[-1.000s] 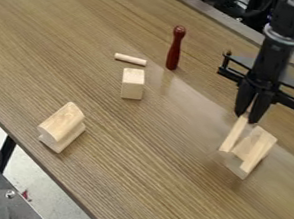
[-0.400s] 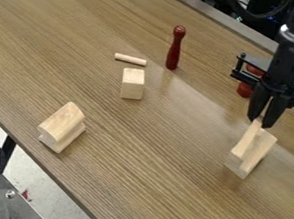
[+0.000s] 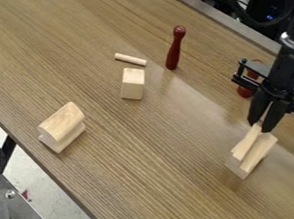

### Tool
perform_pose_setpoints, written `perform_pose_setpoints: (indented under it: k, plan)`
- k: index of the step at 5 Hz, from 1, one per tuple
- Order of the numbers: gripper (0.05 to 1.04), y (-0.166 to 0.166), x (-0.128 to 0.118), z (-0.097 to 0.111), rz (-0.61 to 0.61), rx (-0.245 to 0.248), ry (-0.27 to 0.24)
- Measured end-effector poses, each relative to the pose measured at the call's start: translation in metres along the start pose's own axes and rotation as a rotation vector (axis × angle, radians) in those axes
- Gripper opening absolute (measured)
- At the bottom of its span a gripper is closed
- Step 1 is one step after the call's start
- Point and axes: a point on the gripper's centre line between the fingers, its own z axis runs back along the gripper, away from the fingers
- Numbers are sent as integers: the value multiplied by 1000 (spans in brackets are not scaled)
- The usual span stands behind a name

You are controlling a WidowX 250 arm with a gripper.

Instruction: Put the stick on top of rectangle block

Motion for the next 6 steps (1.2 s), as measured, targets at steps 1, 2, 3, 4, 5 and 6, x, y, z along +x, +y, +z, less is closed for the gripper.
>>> perform_pose_setpoints:
  k: [1, 2, 3, 4, 5, 6]
  plan:
    - [118, 0, 1, -5, -3, 2, 9]
    - [150, -1, 4, -5, -4, 1, 3]
    - [342, -2, 8, -5, -1, -1, -24]
    - [657, 0, 11, -6, 18, 5, -44]
    - [959, 2, 10, -9, 28, 12, -48]
    - [998, 6, 4, -8, 45, 20, -54]
